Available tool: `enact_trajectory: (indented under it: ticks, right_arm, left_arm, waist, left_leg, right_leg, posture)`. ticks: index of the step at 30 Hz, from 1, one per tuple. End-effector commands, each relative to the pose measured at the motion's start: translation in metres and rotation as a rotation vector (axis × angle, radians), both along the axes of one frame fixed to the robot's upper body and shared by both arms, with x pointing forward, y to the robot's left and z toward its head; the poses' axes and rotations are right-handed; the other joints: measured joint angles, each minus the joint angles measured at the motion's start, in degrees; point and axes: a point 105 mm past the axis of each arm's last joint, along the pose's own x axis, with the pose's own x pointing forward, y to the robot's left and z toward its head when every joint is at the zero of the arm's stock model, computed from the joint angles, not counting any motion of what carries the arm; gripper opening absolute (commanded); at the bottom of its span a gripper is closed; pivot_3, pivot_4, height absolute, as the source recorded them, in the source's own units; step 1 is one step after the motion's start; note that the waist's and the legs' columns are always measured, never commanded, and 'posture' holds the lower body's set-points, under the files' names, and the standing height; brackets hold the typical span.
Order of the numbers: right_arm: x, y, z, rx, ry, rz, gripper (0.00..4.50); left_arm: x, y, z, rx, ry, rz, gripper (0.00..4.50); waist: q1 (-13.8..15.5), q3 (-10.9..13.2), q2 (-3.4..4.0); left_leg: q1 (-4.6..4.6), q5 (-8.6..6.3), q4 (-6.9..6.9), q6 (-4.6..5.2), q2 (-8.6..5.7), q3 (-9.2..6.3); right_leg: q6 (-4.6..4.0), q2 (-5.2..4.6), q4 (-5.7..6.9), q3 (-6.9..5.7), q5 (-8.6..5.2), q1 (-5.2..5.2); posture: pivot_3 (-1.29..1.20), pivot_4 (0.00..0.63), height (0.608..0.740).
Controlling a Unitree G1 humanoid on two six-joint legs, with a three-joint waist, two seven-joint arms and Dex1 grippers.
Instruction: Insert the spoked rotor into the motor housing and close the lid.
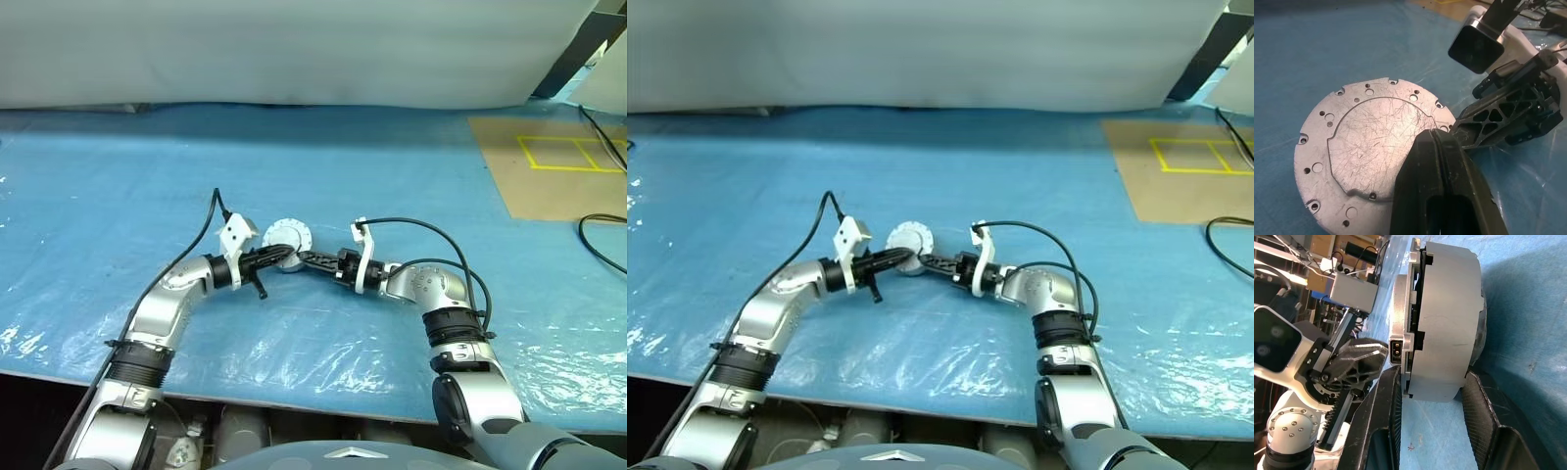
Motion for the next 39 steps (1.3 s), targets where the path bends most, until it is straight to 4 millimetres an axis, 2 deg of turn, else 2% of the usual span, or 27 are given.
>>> enact_trajectory:
  ticks: [1,4,7,9,12,15,19,24,25,29,30,34,39]
  right_arm:
    - [0.0,-0.007,-0.012,-0.035,0.042,-0.032,1.38]
    - [0.001,-0.008,-0.006,-0.016,0.042,-0.03,1.38]
    - [0.004,-0.009,0.011,0.035,0.023,-0.027,1.38]
    - [0.006,-0.01,0.028,0.088,0.007,-0.022,1.38]
    - [0.005,-0.009,0.065,0.192,-0.05,0.011,1.38]
    - [0.0,-0.006,0.087,0.232,-0.094,0.043,1.38]
    - [-0.006,-0.002,0.106,0.264,-0.133,0.065,1.38]
    - [-0.01,0.001,0.119,0.286,-0.159,0.085,1.38]
    - [-0.011,0.001,0.122,0.289,-0.164,0.089,1.38]
    - [-0.012,0.002,0.127,0.287,-0.177,0.1,1.38]
    - [-0.012,0.002,0.128,0.286,-0.179,0.103,1.38]
    - [-0.014,0.004,0.13,0.285,-0.178,0.119,1.38]
    - [-0.016,0.005,0.129,0.28,-0.173,0.132,1.38]
  left_arm:
    - [-0.007,0.003,0.055,-0.228,-0.049,-0.03,0.0]
    - [-0.011,0.009,0.072,-0.314,-0.013,-0.034,0.0]
    - [-0.006,0.029,0.077,-0.397,0.056,0.022,0.0]
    - [-0.003,0.04,0.07,-0.42,0.118,0.059,0.0]
    - [-0.001,0.057,0.051,-0.437,0.209,0.129,0.0]
    - [0.002,0.071,0.048,-0.536,0.257,0.192,0.0]
    - [-0.003,0.081,0.049,-0.672,0.327,0.179,0.87]
    - [-0.012,0.079,0.053,-0.821,0.426,0.108,2.68]
    - [-0.014,0.078,0.055,-0.849,0.444,0.086,2.9]
    - [-0.021,0.073,0.056,-0.868,0.508,0.041,4.31]
    - [-0.021,0.072,0.053,-0.859,0.525,0.045,4.48]
    - [-0.023,0.066,0.045,-0.84,0.566,0.036,4.48]
    - [-0.016,0.057,0.059,-0.857,0.538,-0.012,4.48]
  waist:
    - [0.0,0.0,-0.04]
    - [0.0,0.0,-0.02]
    - [0.0,0.1,0.06]
    - [0.1,0.1,0.09]
    - [0.4,0.4,0.09]
    - [0.5,0.4,0.06]
    - [0.5,0.6,-0.06]
    - [0.9,0.7,-0.09]
    - [1.2,0.8,-0.11]
    - [1.5,0.9,-0.13]
    - [1.5,0.9,-0.13]
    - [1.4,0.9,-0.14]
    - [1.4,0.9,-0.17]
  left_leg:
    - [-0.13,0.01,0.03,0.0,0.02,0.0]
    - [-0.25,0.01,0.08,-0.01,0.08,0.03]
    - [-0.25,0.01,0.08,-0.01,0.08,0.05]
    - [-0.42,0.01,0.08,-0.01,0.05,0.05]
    - [-0.83,0.02,0.17,-0.01,0.01,0.01]
    - [-1.41,0.14,0.33,0.15,-0.19,-0.07]
    - [-1.81,0.12,0.69,0.09,0.0,-0.21]
    - [-1.7,-0.04,0.7,-0.16,-0.04,-0.24]
    - [-1.68,-0.04,0.76,-0.15,-0.04,-0.24]
    - [-1.56,-0.03,0.94,-0.15,0.21,-0.24]
    - [-1.55,-0.03,0.95,-0.14,0.2,-0.24]
    - [-1.55,-0.02,0.93,-0.15,0.17,-0.25]
    - [-1.65,-0.02,0.92,-0.16,-0.05,-0.4]
  right_leg:
    - [-0.01,0.03,0.0,-0.02,0.0,-0.09]
    - [-0.02,0.11,0.01,-0.05,0.01,-0.17]
    - [-0.02,0.12,0.0,-0.06,0.01,-0.17]
    - [-0.01,0.12,-0.01,-0.06,0.01,-0.29]
    - [0.25,0.13,0.01,-0.13,0.17,-0.58]
    - [0.37,0.19,0.16,-0.22,0.26,-1.11]
    - [0.28,0.35,0.56,-0.41,0.21,-1.38]
    - [0.24,0.24,0.71,-0.47,0.18,-1.36]
    - [0.24,0.23,0.77,-0.47,0.18,-1.35]
    - [0.25,0.2,0.9,-0.47,0.18,-1.23]
    - [0.25,0.19,0.9,-0.47,0.18,-1.21]
    - [0.26,0.2,0.88,-0.47,0.18,-1.2]
    - [0.26,0.22,0.87,-0.56,0.18,-1.21]
  posture:
    - [0.0,0.15,0.74]
    - [0.0,0.15,0.74]
    - [0.0,0.15,0.74]
    - [0.0,0.15,0.74]
    - [0.0,0.15,0.74]
    - [0.0,0.15,0.74]
    - [0.0,0.15,0.74]
    - [0.0,0.15,0.74]
    - [0.0,0.15,0.74]
    - [0.0,0.15,0.74]
    - [0.0,0.15,0.74]
    - [0.0,0.15,0.74]
    - [0.0,0.15,0.74]
